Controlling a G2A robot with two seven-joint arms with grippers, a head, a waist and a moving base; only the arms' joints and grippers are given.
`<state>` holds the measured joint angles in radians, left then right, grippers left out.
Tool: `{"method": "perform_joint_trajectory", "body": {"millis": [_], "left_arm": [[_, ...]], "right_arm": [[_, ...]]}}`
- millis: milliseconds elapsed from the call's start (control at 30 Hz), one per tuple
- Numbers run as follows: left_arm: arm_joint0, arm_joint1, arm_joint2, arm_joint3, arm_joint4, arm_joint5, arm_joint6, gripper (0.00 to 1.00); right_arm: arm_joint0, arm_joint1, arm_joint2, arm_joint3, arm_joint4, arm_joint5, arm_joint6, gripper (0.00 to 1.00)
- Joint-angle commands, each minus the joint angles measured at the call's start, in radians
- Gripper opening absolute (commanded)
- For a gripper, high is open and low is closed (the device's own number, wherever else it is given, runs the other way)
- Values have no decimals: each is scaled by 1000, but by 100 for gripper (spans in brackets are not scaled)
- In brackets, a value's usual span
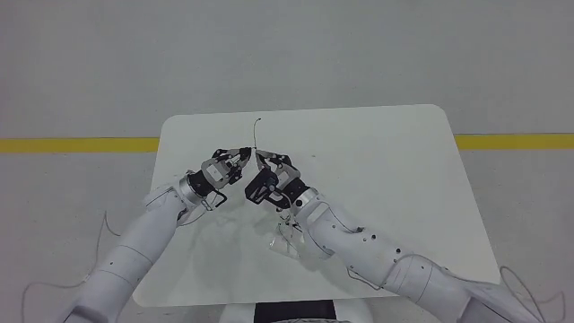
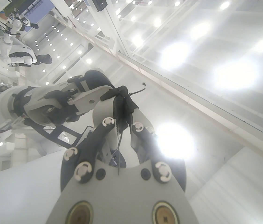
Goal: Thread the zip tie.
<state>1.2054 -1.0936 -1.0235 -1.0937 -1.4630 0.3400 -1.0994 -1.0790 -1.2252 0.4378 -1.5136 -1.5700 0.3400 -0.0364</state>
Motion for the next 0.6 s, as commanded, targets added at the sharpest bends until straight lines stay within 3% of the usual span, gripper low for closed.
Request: {"method": "perform_joint_trajectory", "body": {"millis": [0, 567], "left_arm": [[0, 0, 0, 0, 0, 0, 0, 0], [0, 0, 0, 0, 0, 0, 0, 0]], "right_arm": [[-2, 1, 3, 1, 0, 0, -1, 2], [-26, 21, 35, -1, 0, 0, -6, 0]]}}
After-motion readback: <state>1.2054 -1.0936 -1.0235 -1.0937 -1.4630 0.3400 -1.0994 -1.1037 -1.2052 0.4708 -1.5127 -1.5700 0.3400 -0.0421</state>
